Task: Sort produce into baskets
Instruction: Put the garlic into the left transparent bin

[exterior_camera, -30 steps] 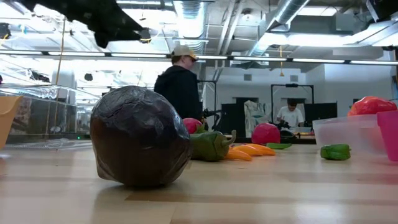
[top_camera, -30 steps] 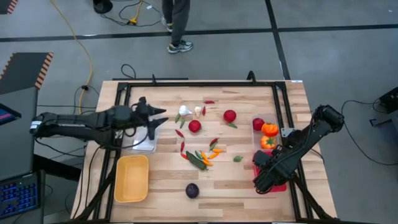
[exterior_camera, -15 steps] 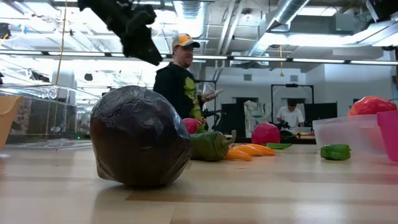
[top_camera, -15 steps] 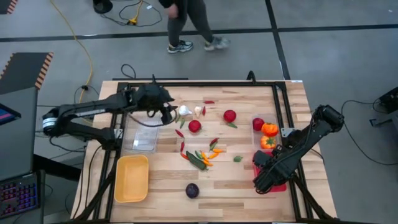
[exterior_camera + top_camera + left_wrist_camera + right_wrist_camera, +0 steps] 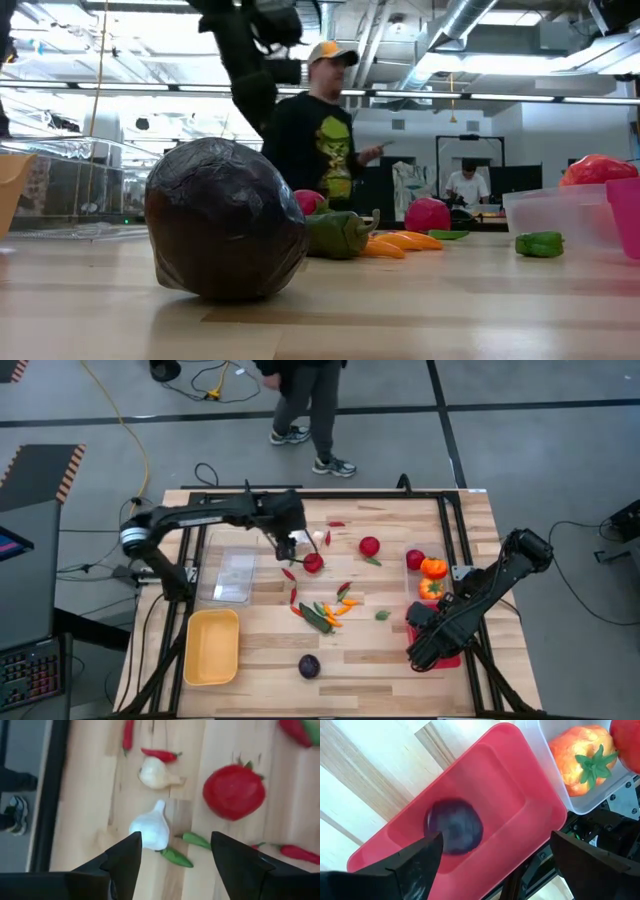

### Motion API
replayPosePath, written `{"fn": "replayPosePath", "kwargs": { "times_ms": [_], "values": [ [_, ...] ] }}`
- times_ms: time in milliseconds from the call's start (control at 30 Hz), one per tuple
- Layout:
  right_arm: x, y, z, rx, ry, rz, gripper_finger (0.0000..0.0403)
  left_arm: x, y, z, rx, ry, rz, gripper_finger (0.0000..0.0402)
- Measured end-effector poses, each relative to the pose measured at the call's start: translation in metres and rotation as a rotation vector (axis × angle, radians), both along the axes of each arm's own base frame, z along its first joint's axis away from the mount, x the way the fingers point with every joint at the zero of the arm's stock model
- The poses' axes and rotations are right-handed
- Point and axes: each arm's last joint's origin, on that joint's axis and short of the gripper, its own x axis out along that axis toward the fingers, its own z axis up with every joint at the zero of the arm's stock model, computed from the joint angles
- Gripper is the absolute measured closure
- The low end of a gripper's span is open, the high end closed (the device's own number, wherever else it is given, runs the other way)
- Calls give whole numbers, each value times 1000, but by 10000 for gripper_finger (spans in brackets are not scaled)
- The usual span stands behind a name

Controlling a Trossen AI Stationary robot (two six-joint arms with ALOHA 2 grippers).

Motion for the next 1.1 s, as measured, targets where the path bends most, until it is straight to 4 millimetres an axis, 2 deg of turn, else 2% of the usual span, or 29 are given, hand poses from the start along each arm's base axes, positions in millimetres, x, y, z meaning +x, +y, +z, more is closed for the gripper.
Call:
{"fn": "replayPosePath", "kwargs": {
  "times_ms": [233,533,700,867,1100],
  "values": [
    [0,0,0,0,0,0,8,25,13,-35,-2,161,3,164],
    [0,0,0,0,0,0,8,35,25,-72,28,284,38,164],
    [0,0,0,0,-1,0,8,36,36,-85,18,300,67,164],
    [0,0,0,1,-2,0,8,35,43,-89,11,292,99,164],
    [0,0,0,-2,-4,1,8,35,45,-95,1,307,115,164]
  ]
}}
